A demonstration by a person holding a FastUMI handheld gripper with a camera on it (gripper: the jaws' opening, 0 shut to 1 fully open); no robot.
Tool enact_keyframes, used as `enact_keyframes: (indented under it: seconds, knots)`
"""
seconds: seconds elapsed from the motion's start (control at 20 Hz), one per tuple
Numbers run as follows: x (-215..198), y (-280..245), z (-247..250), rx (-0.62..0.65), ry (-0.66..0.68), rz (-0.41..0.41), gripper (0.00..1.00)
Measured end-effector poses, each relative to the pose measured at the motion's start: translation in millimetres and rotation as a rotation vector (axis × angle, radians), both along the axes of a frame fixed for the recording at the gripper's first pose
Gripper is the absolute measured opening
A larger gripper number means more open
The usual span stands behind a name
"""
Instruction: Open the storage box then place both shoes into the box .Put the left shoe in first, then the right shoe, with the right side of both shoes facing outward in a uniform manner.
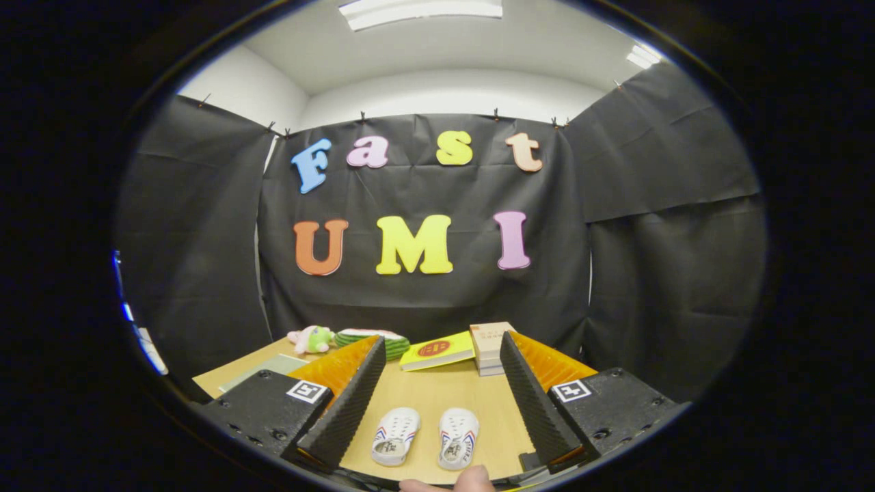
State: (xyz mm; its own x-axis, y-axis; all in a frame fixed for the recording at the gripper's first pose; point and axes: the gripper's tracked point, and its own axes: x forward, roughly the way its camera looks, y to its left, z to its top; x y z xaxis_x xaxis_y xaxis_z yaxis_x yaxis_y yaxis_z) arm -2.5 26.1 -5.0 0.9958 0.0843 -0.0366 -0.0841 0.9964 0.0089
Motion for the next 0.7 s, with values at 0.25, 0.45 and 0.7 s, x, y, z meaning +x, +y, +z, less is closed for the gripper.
enact_keyframes:
  seconds: [0.25, 0.45, 0.7]
  knots:
    - [-1, 9, -7, 0.012, 0.021, 0.048, 1.00]
    - [1, 16, -13, 0.042, 0.044, 0.092, 1.00]
    - [5, 33, -27, 0.096, 0.095, 0.179, 1.00]
